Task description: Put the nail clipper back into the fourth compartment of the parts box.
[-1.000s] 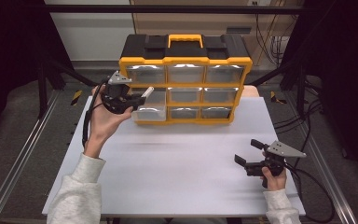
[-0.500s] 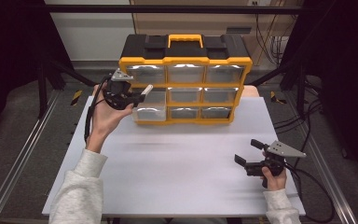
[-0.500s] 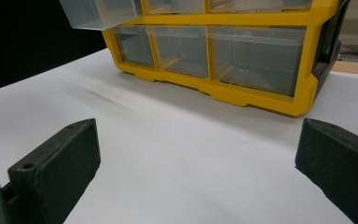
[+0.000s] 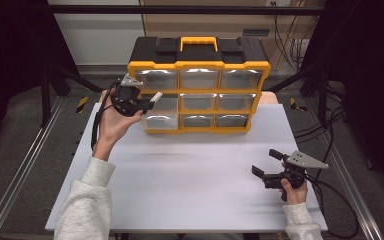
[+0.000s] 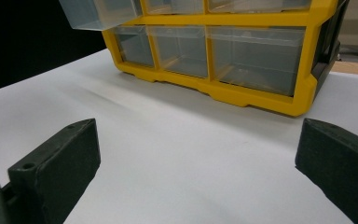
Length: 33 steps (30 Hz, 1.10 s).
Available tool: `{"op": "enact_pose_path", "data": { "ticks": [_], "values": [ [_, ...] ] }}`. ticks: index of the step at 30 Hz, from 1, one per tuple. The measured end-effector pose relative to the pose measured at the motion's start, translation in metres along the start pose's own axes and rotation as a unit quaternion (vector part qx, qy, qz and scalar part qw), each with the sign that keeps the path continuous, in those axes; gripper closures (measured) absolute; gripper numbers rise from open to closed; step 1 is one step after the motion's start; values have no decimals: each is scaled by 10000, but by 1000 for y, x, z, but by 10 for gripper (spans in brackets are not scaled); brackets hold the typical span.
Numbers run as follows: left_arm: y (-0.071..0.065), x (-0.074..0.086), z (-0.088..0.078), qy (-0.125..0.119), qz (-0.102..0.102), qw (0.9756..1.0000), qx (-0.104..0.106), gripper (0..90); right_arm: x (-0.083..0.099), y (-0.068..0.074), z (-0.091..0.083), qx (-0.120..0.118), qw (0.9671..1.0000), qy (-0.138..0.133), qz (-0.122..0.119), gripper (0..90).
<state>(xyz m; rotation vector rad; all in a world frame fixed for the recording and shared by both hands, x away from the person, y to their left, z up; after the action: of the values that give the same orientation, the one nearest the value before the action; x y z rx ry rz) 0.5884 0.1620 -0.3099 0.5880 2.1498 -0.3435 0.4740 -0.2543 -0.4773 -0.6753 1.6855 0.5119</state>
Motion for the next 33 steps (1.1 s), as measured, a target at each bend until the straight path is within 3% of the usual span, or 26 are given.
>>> {"op": "enact_pose_path", "data": {
  "ticks": [22, 33],
  "values": [
    [4, 10, 10, 173, 103, 9998, 83, 770, 0, 0, 0, -18, 10000, 32, 20, 3],
    [3, 9, 14, 231, 23, 9997, 108, 769, 0, 0, 0, -15, 10000, 33, 22, 3]
  ]
}}
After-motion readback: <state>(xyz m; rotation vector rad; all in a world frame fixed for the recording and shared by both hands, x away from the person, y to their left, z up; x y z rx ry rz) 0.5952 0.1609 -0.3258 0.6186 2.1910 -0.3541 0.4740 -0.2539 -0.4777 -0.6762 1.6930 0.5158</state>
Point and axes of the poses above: each handheld gripper's, and its own axes: z roughly forward along the jaws, x roughly out of its underside, y roughly to its left, the point moved 4 cm from there along z, roughly forward along the jaws, and after that the axes turned 10 degrees about -z, right-handed, at the moved point
